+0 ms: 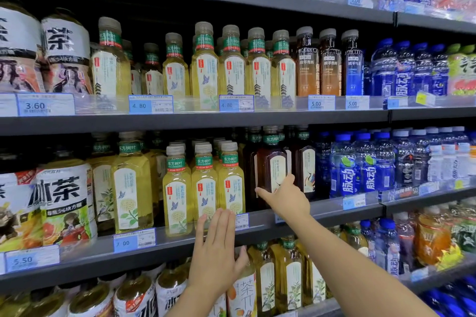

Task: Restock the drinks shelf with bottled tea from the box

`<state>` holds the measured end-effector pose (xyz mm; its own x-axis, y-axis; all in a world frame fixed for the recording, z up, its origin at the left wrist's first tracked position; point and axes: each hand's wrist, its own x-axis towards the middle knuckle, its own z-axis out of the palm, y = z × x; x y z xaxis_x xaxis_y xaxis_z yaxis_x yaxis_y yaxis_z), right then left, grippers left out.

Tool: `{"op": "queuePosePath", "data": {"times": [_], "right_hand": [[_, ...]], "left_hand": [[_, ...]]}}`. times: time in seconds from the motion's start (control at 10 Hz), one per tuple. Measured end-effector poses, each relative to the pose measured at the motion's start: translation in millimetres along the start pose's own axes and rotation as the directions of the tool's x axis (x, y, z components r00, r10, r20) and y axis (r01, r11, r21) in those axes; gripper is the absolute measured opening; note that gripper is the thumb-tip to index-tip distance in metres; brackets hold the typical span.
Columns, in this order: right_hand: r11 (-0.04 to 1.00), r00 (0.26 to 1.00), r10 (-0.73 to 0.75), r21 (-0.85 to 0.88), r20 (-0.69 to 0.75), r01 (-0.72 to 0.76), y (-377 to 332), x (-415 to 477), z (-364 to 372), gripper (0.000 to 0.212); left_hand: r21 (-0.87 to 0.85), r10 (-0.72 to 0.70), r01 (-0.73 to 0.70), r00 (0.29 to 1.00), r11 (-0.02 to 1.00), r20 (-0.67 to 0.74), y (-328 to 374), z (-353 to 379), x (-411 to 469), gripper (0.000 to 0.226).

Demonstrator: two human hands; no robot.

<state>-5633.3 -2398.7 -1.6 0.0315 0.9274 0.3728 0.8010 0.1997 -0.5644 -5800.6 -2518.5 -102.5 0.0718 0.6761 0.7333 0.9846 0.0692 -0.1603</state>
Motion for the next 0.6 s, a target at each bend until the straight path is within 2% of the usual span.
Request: {"op": "queuePosePath", "data": {"times": [0.3,0.4,0.6], "right_hand": [[0.999,0.999,-0.040,-0.018,0.018,0.041,4.0,-1.5,-0.8,0.102],[0.994,0.998,-0.066,0.087,0.013,0.065,8.9,-7.0,-3.3,0.093],[0.962,0.987,-0.159,0.222,-0.004,0.156,16.2,-48.7,-19.5,0.041]], "left_hand": [[0.006,0.004,-0.004,0.999,1.000,0.041,-1.2,-1.2,1.1,0.081],[0.019,-0.002,0.000,0.997,1.000,0.076,-0.7,-5.9,1.1,0.079],[0.038,-0.004,-0.006,0.968,0.999,0.251,3.2,-50.6,-6.0,0.073]]}}
